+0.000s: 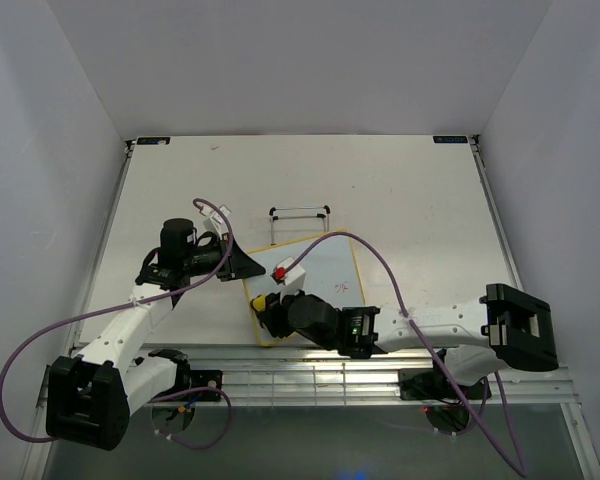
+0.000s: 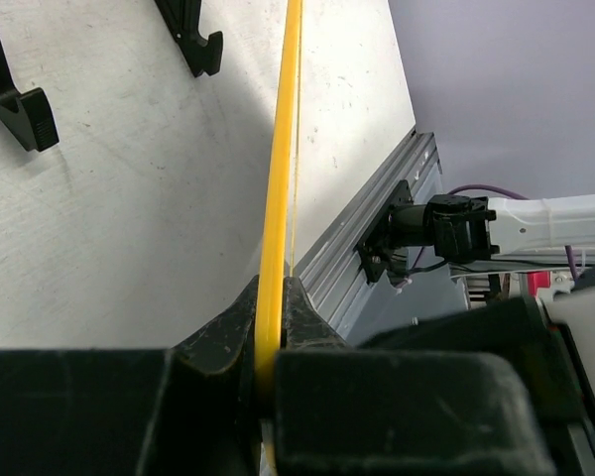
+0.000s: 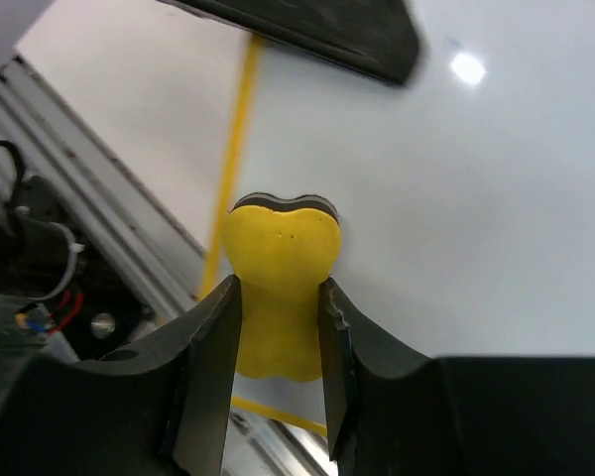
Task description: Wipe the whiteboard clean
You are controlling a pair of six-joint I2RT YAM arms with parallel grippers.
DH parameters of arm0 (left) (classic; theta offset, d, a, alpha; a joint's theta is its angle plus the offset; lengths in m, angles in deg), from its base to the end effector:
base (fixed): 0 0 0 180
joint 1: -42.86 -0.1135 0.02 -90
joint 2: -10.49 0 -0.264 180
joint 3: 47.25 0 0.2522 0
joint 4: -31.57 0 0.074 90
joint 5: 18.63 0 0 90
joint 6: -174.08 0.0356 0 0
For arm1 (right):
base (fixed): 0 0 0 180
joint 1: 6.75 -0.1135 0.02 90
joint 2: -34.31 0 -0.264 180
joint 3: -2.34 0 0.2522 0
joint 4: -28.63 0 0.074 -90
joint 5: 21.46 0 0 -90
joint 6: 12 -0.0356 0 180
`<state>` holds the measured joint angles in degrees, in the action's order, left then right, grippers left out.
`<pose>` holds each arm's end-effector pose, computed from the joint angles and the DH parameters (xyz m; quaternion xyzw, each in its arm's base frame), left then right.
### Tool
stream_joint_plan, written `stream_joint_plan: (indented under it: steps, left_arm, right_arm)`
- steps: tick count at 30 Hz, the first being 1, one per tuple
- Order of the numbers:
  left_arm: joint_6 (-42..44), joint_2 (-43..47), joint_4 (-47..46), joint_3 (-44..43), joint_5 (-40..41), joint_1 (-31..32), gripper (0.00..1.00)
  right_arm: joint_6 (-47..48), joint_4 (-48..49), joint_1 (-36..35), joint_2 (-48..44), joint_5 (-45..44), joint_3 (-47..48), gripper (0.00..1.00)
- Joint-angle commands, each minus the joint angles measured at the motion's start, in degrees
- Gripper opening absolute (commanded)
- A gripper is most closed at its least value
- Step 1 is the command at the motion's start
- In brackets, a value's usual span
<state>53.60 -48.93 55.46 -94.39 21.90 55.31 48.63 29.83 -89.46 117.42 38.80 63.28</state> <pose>0.1998 -0.0718 0.2298 0.0602 0.8295 -0.4977 0.2461 0.0581 0.3150 0.2429 -0.2275 0.7769 0.3361 0.4813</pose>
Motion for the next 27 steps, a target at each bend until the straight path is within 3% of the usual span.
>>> stream_joint_plan:
  steps: [1, 7, 13, 22, 27]
  left_arm:
    - [1.04, -0.08, 3.93, -0.72, 0.34, 1.44, 0.0]
    - [1.12, 0.0, 4.02, -0.72, 0.08, 1.97, 0.0]
    - [1.21, -0.17, 4.02, -0.63, -0.01, 2.49, 0.0]
    - [1.12, -0.09, 4.02, -0.63, 0.43, 3.2, 0.0]
    - [1.04, -0.43, 4.11, -0.71, 0.69, 3.37, 0.0]
  right_arm:
    - [-2.26, -5.98, 3.95, -2.59, -7.0, -7.08, 0.12]
    - [-5.35, -11.35, 16.32, -13.56, -8.24, -19.2, 0.13]
    - [1.14, -9.96, 26.89, -19.91, -1.83, -24.85, 0.13]
    - [3.7, -6.27, 28.23, -19.65, 6.08, -25.12, 0.14]
    - [2.3, 6.82, 26.47, -19.66, 25.85, -24.16, 0.14]
